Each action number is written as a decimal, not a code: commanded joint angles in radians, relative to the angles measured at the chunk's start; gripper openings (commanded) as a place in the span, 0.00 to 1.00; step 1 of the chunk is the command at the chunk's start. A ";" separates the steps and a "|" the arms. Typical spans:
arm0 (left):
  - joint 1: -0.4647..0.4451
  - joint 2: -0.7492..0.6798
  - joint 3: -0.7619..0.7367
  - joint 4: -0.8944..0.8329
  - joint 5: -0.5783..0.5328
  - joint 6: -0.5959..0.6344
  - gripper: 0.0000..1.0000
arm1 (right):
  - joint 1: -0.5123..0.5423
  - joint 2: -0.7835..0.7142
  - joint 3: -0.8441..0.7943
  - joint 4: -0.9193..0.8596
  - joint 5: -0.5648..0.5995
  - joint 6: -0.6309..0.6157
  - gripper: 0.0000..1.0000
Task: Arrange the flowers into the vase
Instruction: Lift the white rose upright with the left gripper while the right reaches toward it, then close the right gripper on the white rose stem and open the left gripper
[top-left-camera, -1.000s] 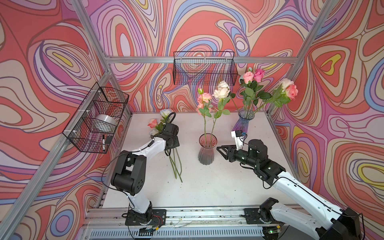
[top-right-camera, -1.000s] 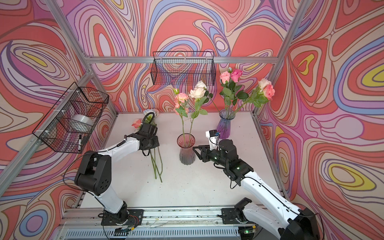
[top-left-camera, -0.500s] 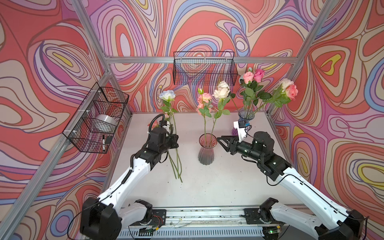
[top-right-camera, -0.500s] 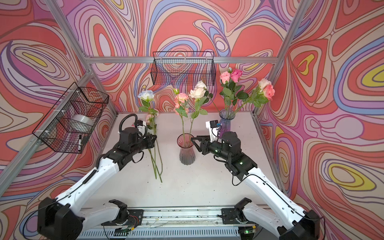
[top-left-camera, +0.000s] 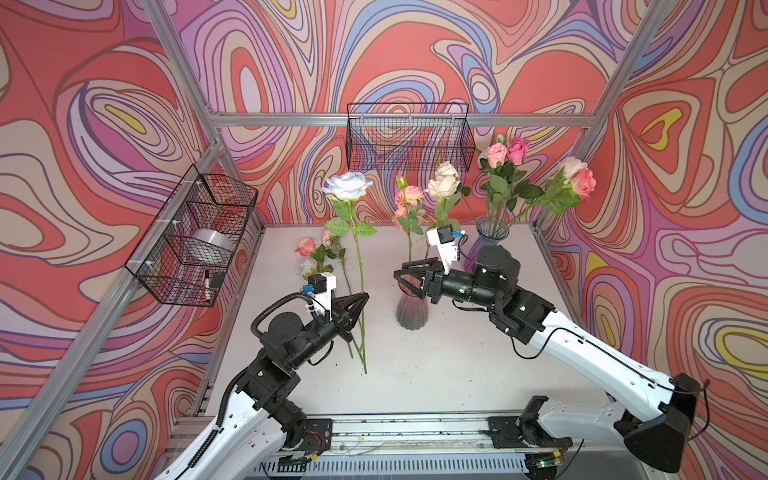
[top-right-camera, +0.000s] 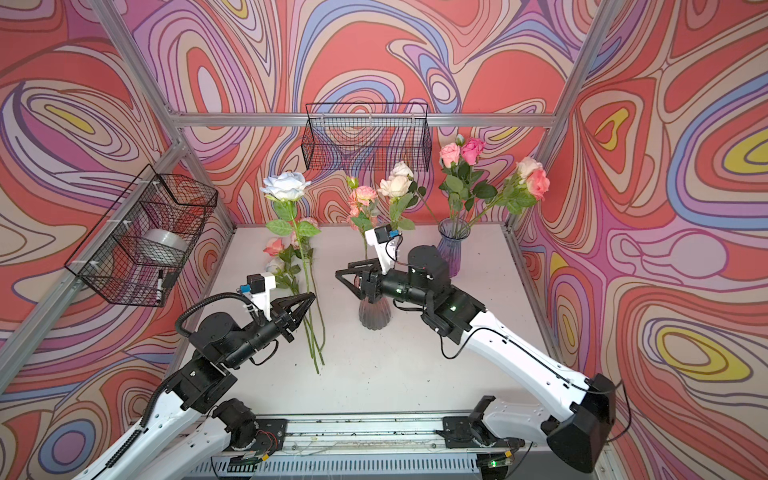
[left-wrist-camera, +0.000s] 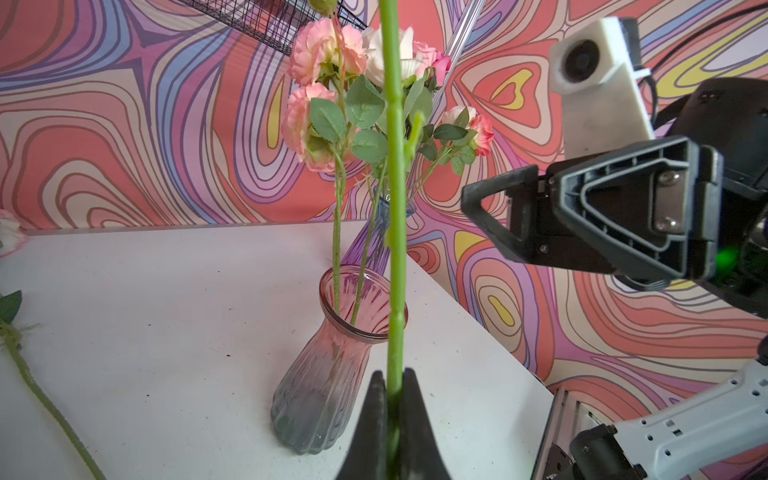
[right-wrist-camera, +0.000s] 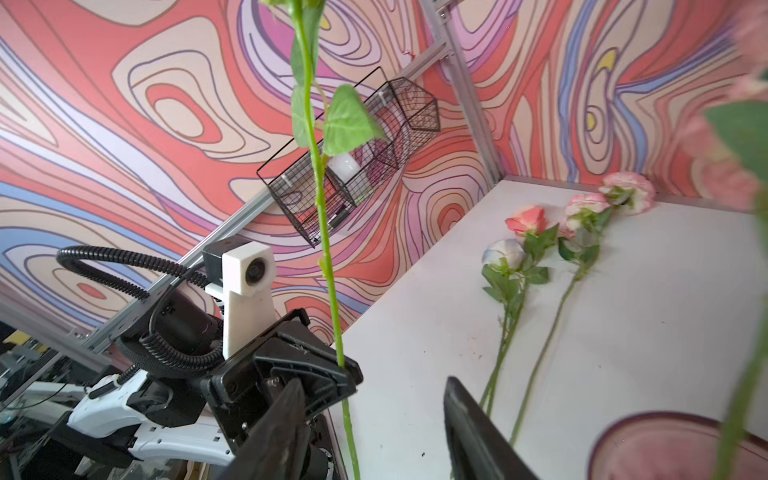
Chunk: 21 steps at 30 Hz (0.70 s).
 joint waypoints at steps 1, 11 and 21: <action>-0.004 -0.018 -0.005 -0.010 0.017 0.008 0.00 | 0.034 0.073 0.063 0.057 -0.046 -0.013 0.56; -0.004 -0.041 0.009 -0.084 0.000 0.022 0.00 | 0.085 0.204 0.137 0.068 -0.075 -0.020 0.44; -0.004 -0.041 0.011 -0.092 -0.006 0.020 0.00 | 0.102 0.265 0.185 0.044 -0.083 -0.025 0.17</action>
